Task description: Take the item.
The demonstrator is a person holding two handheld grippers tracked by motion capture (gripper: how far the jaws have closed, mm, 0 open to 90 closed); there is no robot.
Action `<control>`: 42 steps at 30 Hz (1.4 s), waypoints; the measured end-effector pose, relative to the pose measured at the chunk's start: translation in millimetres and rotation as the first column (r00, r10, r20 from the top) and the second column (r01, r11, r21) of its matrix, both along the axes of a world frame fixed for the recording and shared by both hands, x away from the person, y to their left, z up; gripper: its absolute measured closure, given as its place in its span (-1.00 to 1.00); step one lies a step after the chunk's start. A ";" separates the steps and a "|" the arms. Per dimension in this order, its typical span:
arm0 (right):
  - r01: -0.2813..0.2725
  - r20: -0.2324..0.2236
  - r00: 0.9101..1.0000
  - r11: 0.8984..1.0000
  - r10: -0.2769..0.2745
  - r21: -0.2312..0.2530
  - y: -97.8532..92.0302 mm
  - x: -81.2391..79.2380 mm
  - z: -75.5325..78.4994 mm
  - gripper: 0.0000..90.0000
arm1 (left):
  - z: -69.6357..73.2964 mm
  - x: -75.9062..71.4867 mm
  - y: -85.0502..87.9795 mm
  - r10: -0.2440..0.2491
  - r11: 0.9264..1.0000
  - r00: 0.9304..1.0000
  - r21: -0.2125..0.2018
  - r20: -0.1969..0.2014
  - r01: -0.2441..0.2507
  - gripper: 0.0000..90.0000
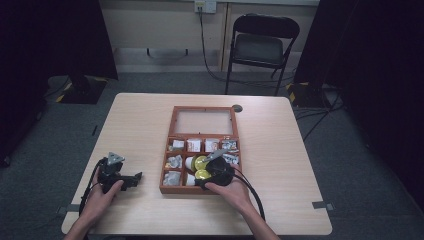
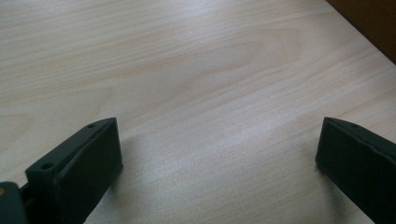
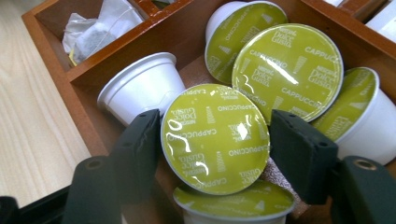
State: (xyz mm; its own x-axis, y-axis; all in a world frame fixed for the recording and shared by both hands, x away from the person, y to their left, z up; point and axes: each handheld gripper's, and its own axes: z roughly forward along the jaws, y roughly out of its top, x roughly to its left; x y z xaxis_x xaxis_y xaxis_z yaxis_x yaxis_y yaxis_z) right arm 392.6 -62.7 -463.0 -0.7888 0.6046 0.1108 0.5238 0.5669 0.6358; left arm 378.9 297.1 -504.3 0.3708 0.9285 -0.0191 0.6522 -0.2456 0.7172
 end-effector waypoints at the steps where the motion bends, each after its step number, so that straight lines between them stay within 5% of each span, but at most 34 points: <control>1: -0.003 -0.003 1.000 1.000 0.003 0.001 -0.3 0.4 -0.2 -0.20 | 0.0 -0.2 0.0 0.001 1.000 1.000 0.000 -0.001 -0.001 -1.00; 21: -0.002 0.012 1.000 1.000 0.002 -0.002 -1.9 1.1 1.8 -0.13 | -0.1 -0.3 -0.1 0.001 1.000 1.000 -0.001 0.000 -0.001 -1.00; 42: -0.003 0.053 0.999 0.997 -0.002 0.082 -8.8 0.4 12.5 -0.13 | 0.0 -0.3 -0.1 0.000 1.000 1.000 -0.001 -0.001 0.000 -1.00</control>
State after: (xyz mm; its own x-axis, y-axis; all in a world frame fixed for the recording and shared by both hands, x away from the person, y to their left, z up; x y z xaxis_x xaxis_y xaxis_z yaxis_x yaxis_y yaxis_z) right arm 393.1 -71.5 -450.6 -0.7953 0.5946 0.1180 0.4876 0.5119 0.7072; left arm 378.5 297.0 -504.3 0.3703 0.9287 -0.0204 0.6527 -0.2445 0.7171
